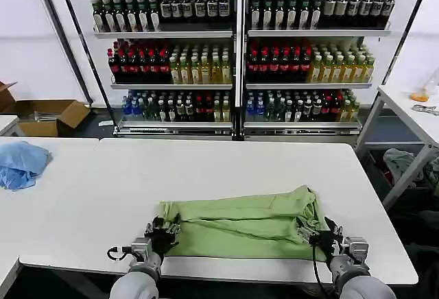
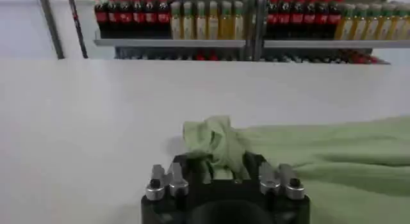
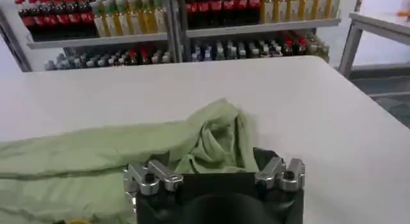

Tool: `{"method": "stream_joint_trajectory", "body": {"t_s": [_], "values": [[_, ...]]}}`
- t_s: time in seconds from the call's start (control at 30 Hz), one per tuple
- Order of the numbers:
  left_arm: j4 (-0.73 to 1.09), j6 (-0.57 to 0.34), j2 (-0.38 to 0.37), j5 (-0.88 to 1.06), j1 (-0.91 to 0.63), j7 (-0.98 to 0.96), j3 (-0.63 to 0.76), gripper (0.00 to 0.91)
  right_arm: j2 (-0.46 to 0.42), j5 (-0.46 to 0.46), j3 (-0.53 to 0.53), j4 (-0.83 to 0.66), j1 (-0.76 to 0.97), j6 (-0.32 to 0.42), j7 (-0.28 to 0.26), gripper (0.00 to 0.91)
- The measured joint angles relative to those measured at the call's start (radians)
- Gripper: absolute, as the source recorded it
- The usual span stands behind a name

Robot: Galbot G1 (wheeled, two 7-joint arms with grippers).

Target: Fold and organize the clothes.

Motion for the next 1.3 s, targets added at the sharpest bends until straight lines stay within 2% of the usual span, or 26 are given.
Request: {"method": "stream_joint_trajectory", "body": {"t_s": [0.33,0.67,0.83,1.0,1.3], "values": [[0.018,-0.007,0.030,-0.025,-0.013,0.030,-0.052,0.020,-0.002,0.004,0.006,-0.001,0.012,0.001,0.003,0.907],[0.038,0.004,0.165,-0.089,-0.048,0.105,-0.224,0.020,0.000,0.005,0.003,0.003,0.019,0.002,0.004,0.907],[0.001,0.032,0.210,-0.212,-0.042,0.129,-0.313,0.020,0.001,0.004,0.002,0.007,0.018,0.002,0.005,0.907],[-0.077,0.072,0.210,-0.407,-0.027,0.146,-0.345,0.020,-0.004,0.004,0.005,0.010,0.012,0.002,0.005,0.907],[-0.190,0.103,0.136,-0.687,-0.038,0.159,-0.288,0.020,-0.005,0.004,0.010,0.011,0.008,0.002,0.005,0.907]]}}
